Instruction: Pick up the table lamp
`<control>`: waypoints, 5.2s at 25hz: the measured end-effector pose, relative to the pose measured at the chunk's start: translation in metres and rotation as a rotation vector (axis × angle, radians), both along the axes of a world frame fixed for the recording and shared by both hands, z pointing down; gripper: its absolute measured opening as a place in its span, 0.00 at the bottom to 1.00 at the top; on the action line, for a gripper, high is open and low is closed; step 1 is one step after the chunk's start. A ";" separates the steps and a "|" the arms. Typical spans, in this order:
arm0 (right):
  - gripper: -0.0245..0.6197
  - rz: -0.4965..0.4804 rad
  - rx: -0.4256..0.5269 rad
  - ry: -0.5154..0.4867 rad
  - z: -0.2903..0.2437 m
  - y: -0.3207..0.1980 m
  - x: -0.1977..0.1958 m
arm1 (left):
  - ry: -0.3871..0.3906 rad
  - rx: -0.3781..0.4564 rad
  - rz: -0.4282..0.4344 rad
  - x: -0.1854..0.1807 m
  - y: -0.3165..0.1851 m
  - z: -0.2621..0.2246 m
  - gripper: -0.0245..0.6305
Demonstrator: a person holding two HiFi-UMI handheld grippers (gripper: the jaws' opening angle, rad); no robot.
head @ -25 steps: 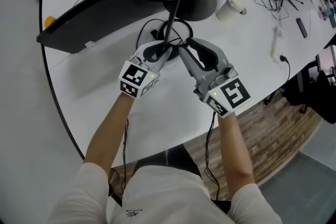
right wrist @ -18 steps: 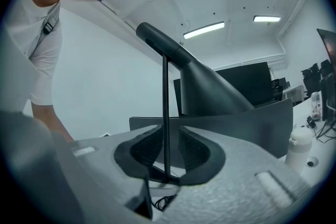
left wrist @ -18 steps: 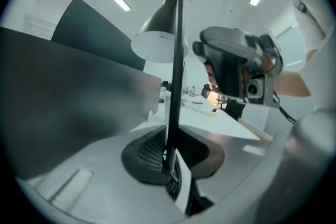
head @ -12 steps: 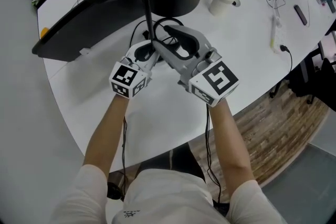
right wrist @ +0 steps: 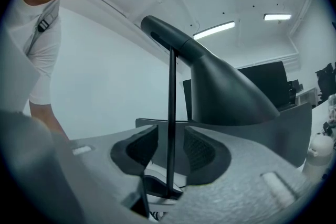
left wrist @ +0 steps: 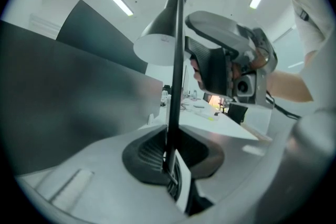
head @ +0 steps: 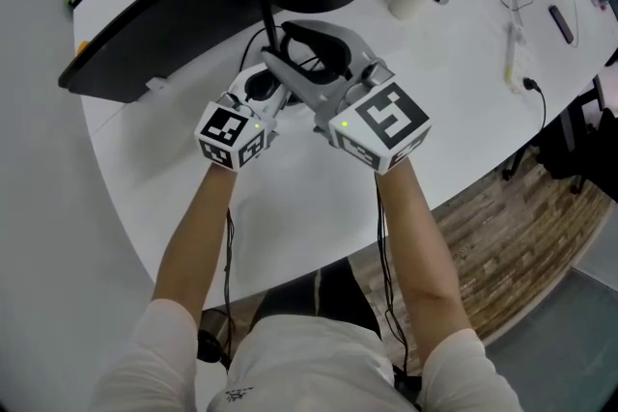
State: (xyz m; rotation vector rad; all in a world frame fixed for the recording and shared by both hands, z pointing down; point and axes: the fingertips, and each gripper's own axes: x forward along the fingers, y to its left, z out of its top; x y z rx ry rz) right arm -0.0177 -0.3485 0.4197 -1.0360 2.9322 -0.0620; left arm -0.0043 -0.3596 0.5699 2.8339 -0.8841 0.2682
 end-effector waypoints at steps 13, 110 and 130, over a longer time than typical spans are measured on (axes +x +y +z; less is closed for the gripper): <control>0.27 -0.025 0.039 -0.022 -0.021 -0.002 -0.004 | 0.015 0.022 -0.019 0.000 -0.001 -0.001 0.10; 0.11 0.028 0.108 -0.057 -0.224 0.061 0.042 | 0.038 0.106 0.015 0.055 0.071 -0.179 0.08; 0.11 -0.008 0.114 -0.073 -0.271 0.092 0.043 | 0.036 0.133 -0.014 0.053 0.101 -0.228 0.08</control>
